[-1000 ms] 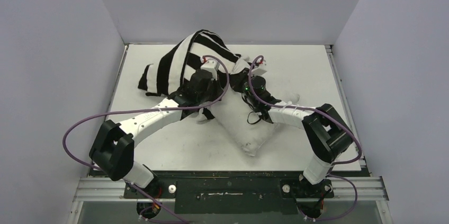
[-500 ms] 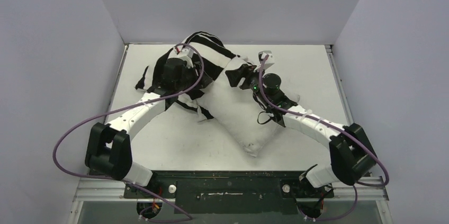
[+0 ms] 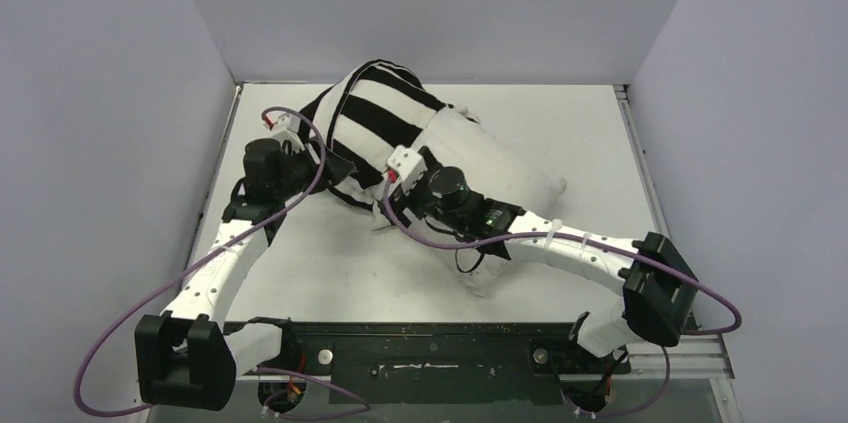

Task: Put the pillow into the pillowcase
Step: Stuff the pillow into the pillowcase.

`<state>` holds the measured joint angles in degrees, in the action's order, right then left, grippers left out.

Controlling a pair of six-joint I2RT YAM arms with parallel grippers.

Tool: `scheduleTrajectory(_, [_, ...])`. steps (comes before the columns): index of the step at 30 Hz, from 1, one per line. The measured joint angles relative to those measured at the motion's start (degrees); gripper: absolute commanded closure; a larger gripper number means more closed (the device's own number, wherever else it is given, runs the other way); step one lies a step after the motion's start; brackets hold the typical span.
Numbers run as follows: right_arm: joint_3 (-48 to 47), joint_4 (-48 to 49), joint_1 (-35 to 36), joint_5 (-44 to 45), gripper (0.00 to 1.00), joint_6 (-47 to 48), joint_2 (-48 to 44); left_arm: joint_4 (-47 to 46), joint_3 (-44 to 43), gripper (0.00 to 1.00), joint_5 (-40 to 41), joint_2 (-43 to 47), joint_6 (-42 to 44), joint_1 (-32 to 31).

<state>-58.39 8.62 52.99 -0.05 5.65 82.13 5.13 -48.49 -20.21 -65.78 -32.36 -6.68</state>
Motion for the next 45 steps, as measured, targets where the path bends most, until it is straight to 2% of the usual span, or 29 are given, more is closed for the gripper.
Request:
scheduleTrajectory(5, [-2.3, -4.5, 5.4, 6.2, 0.08, 9.4, 7.0, -3.3, 10.1, 0.53, -2.9, 1.7, -4.5, 0.0])
scheduleTrajectory(9, [-2.8, -4.9, 5.6, 11.1, 0.08, 12.5, 12.7, -9.0, 17.1, 0.55, -4.5, 1.4, -9.3, -0.2])
scheduleTrajectory(13, [-2.9, -2.2, 5.3, 13.9, 0.29, 14.6, 17.9, -15.7, 21.7, 0.56, -4.0, -0.8, -12.5, -2.4])
scheduleTrajectory(15, [-3.6, -1.1, 4.8, 13.8, 0.49, 14.7, 19.8, -19.4, 23.0, 0.57, -2.0, -2.6, -13.4, -4.7])
scheduleTrajectory(18, [-3.8, 1.1, 3.5, 13.0, 0.66, 14.2, 20.6, -23.4, 23.3, 0.59, 3.4, -5.1, -13.1, -9.2])
scheduleTrajectory(22, [-3.6, 3.7, 2.3, 11.6, 0.76, 11.8, 20.6, -27.8, 22.7, 0.61, 10.3, -10.1, -11.1, -12.1])
scheduleTrajectory(26, [-2.9, 6.0, 1.3, 9.8, 0.79, 9.6, 20.6, -29.9, 21.3, 0.55, 15.2, -16.3, -10.0, -12.1])
scheduleTrajectory(29, [-2.8, 6.7, 0.9, 8.8, 0.80, 8.2, 20.6, -31.6, 20.6, 0.55, 17.2, -19.3, -9.5, -12.3])
scheduleTrajectory(30, [-2.8, 7.0, 0.7, 8.5, 0.81, 7.7, 20.6, -32.5, 20.5, 0.63, 17.5, -20.0, -9.4, -12.3])
scheduleTrajectory(32, [-2.8, 7.6, 0.5, 7.9, 0.87, 6.8, 20.6, -34.9, 20.2, 1.00, 17.9, -21.4, -9.2, -12.4])
scheduleTrajectory(35, [-2.8, 8.5, -0.3, 6.5, 1.00, 4.3, 20.6, -35.8, 18.8, 1.00, 17.2, -22.6, -8.9, -12.4])
scheduleTrajectory(40, [-2.1, 14.8, -4.2, 4.0, 1.00, -5.3, 21.2, -27.3, 17.0, 1.00, 19.7, -16.2, -8.3, -16.0])
scheduleTrajectory(45, [-3.0, 20.4, -6.1, 7.8, 1.00, -13.5, 24.6, -25.7, 23.4, 1.00, 26.0, -5.9, -10.1, -22.8])
